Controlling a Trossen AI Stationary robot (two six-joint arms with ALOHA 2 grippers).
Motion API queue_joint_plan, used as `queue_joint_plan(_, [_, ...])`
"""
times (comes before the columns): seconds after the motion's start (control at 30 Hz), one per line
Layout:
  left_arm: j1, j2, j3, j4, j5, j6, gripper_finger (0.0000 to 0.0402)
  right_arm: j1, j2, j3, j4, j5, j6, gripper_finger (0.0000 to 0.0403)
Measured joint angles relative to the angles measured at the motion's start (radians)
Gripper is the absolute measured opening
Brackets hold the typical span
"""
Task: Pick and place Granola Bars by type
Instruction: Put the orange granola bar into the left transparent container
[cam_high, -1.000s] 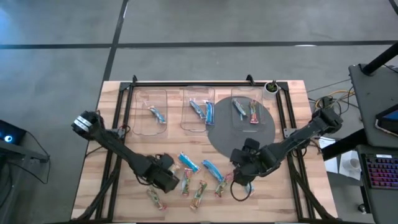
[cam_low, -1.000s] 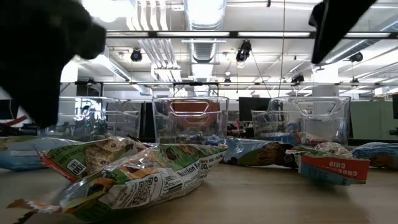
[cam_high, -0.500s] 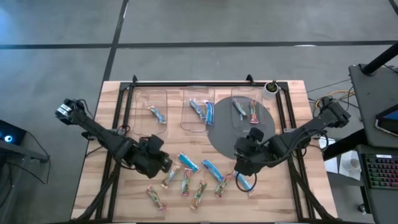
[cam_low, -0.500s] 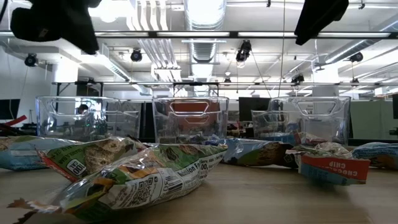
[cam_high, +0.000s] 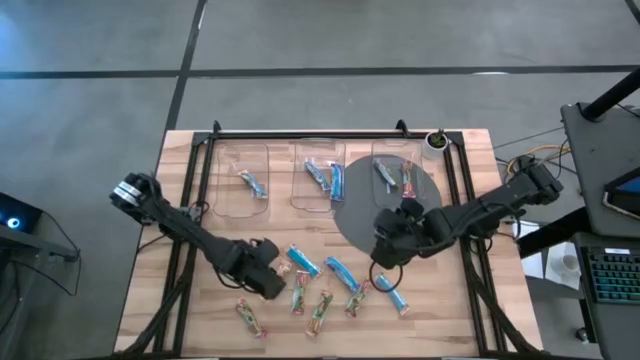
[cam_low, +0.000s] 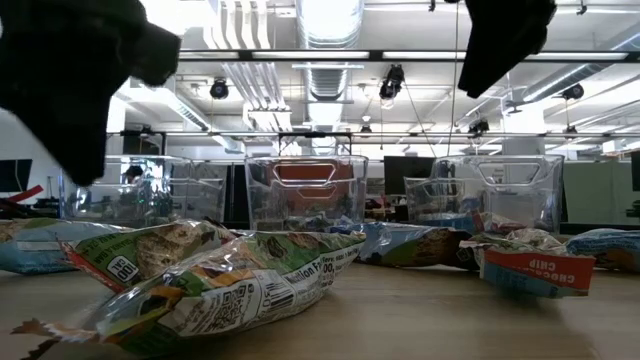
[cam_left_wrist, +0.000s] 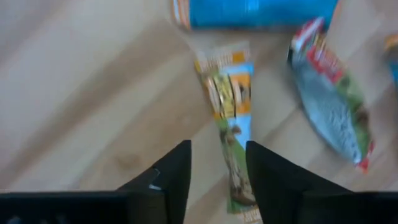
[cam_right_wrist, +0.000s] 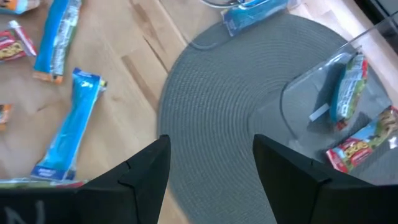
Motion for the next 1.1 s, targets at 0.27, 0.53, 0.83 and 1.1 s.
queue_joint_plan(0.27, [-0.009, 0.1, 0.001, 0.097, 0.062, -0.025, 0.0158, -0.04, 0.0, -0.002, 0.027, -0.007, -0.047, 0.0219])
queue_joint_plan(0.53, [-0.008, 0.198, 0.003, 0.13, 0.059, 0.0, 0.0157, -0.04, 0.0, -0.004, 0.032, -0.031, -0.03, 0.0219])
queue_joint_plan(0.83, [-0.003, 0.187, 0.001, 0.112, 0.061, -0.001, 0.0089, -0.04, 0.0, -0.006, 0.032, -0.034, -0.024, 0.0219])
queue_joint_plan(1.1, [0.016, 0.021, 0.0, 0.079, 0.032, -0.019, 0.0017, -0.04, 0.0, -0.006, 0.032, -0.03, -0.031, 0.0219])
